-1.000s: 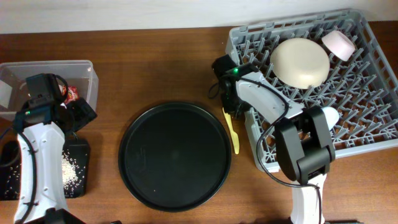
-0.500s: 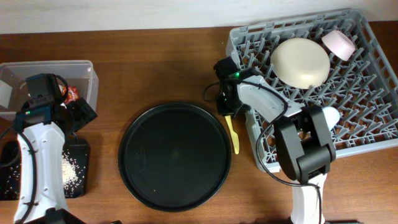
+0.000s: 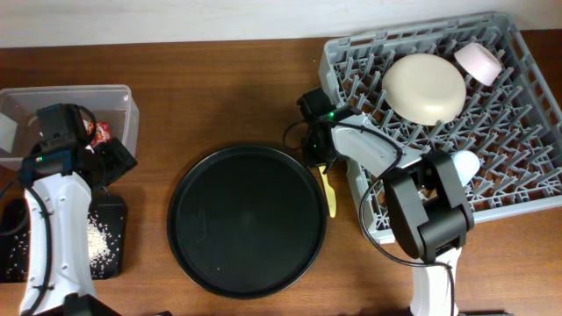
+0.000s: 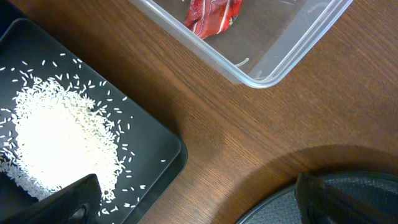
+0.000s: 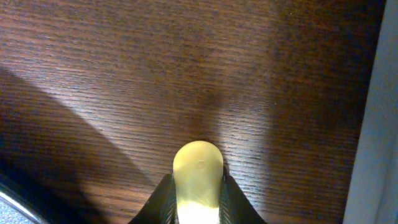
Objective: Sort waste into correct bins and load items into the dishwasher rack
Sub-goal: 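Raise the yellow spoon upright beside the rack with the right gripper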
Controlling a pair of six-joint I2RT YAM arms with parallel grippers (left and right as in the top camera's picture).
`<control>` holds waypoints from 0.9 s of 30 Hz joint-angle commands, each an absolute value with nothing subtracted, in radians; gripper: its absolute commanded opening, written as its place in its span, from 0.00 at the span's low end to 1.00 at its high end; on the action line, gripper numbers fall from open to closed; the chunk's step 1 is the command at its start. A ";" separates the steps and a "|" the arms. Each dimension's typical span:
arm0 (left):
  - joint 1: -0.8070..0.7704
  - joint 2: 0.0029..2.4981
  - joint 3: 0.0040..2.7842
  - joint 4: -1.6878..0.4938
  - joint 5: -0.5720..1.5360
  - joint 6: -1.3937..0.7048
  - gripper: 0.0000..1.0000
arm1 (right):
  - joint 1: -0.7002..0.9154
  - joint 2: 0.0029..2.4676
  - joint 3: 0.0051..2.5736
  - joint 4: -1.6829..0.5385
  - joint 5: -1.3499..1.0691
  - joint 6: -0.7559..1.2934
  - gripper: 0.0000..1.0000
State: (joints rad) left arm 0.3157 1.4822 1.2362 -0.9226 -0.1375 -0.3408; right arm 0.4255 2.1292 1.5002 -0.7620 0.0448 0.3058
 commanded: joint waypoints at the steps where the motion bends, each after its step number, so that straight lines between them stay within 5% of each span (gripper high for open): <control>1: 0.317 1.483 1.244 -0.920 -0.135 -0.354 0.99 | 0.432 2.146 1.506 -0.797 0.057 0.304 0.15; 12: 0.317 1.483 1.244 -0.920 -0.135 -0.354 0.99 | 0.434 2.138 1.652 -0.966 0.056 0.319 0.16; 19: 0.317 1.483 1.244 -0.920 -0.135 -0.354 0.99 | 0.439 2.140 1.489 -0.836 0.057 0.323 0.37; 22: 0.317 1.483 1.244 -0.920 -0.135 -0.354 0.99 | 0.439 2.140 1.462 -0.811 0.056 0.323 0.36; 24: 0.317 1.483 1.244 -0.920 -0.135 -0.354 0.99 | 0.440 2.140 1.462 -0.811 0.037 0.323 0.20; 27: 0.317 1.483 1.244 -0.920 -0.134 -0.354 0.99 | 0.438 2.140 1.472 -0.822 0.035 0.322 0.18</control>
State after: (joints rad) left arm 0.3157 1.4822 1.2362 -0.9226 -0.1375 -0.3408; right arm 0.4332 2.1235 1.4937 -0.8093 0.0422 0.3168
